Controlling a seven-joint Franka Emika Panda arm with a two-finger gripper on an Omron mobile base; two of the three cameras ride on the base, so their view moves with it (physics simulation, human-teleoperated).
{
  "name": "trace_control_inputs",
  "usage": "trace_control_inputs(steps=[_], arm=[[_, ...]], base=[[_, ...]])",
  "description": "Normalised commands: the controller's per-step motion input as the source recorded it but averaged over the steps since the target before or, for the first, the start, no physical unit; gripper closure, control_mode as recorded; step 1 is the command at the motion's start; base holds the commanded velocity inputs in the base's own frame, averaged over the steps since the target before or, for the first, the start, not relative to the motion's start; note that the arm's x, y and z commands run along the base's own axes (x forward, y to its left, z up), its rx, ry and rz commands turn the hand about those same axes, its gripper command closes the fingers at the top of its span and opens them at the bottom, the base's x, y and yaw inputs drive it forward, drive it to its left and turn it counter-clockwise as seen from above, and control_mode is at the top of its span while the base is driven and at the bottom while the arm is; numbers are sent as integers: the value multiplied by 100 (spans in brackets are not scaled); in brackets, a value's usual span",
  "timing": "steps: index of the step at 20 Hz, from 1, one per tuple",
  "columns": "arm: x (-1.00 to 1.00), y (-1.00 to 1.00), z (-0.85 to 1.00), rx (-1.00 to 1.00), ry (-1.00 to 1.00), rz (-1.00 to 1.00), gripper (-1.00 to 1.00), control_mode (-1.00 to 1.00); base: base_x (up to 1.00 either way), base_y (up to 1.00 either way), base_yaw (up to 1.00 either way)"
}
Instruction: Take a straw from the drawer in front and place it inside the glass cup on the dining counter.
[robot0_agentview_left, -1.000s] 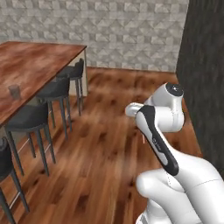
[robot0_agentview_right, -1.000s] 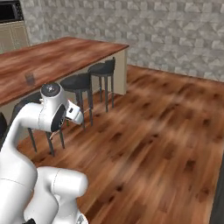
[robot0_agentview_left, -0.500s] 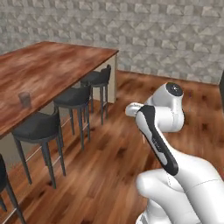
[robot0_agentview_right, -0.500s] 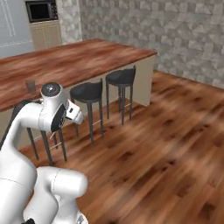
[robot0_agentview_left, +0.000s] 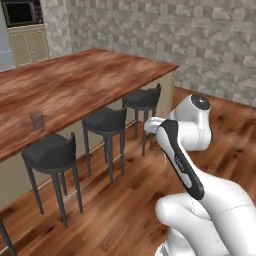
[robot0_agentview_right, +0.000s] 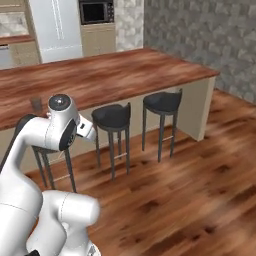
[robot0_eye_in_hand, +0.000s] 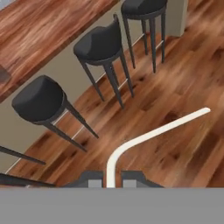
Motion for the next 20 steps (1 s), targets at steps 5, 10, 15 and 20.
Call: trace_control_inputs(steps=[5, 10, 15, 20], arm=[[0, 0, 0, 0, 0, 0, 100, 100], [0, 0, 0, 0, 0, 0, 100, 100], [0, 0, 0, 0, 0, 0, 100, 100], [0, 0, 0, 0, 0, 0, 100, 100]], base=[[100, -48, 49], [100, -39, 47], [100, -16, 42], [100, -3, 42]])
